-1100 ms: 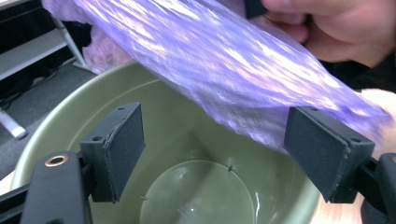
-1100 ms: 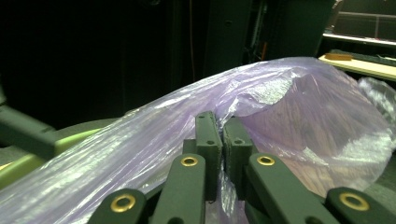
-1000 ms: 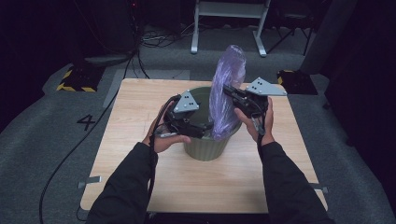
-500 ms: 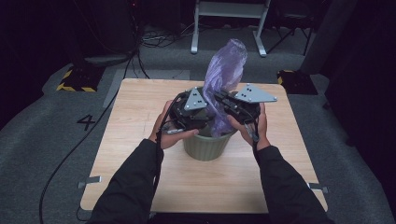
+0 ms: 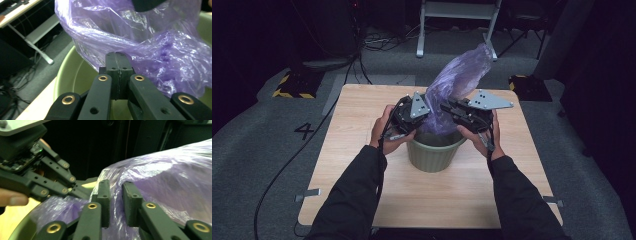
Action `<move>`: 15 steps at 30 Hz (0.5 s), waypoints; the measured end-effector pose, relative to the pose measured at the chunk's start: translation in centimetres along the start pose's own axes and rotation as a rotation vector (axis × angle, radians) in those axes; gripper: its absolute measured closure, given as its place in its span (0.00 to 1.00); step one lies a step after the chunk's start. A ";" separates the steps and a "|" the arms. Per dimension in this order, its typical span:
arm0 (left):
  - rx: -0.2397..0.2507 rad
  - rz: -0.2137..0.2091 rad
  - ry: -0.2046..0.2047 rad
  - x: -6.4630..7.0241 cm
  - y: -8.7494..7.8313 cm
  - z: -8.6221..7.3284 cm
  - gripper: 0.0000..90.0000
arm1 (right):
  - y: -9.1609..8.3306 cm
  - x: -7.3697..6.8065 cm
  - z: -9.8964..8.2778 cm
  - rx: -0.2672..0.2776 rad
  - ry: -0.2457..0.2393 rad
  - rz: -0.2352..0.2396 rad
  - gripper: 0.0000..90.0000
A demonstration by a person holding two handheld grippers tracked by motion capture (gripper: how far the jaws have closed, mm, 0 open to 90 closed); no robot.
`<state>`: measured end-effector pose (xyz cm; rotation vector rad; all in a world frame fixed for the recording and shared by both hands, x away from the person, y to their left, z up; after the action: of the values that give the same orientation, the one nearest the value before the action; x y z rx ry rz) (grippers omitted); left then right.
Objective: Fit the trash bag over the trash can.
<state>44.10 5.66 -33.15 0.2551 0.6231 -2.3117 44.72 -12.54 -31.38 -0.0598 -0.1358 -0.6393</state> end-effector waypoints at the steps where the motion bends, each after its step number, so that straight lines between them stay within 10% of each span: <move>1: -0.007 0.005 0.011 0.0 0.1 -0.2 1.00 | -0.1 0.0 -0.1 -0.009 0.000 0.006 0.83; 15: -0.027 0.072 0.064 -0.4 0.0 -1.7 1.00 | -2.3 1.4 -1.8 -0.054 0.054 -0.055 0.44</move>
<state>44.42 6.74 -34.49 0.3344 0.6663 -2.2319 44.68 -15.39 -32.93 -0.0905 -0.0679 -0.6990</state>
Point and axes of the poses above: each handheld gripper's, and its own axes: y roughly forward along the jaws, z roughly out of its top, x roughly to its right, the point moved 3 cm from there along y, roughly forward along the jaws, and after that the axes turned 10 degrees about x, right-handed, at the moved point
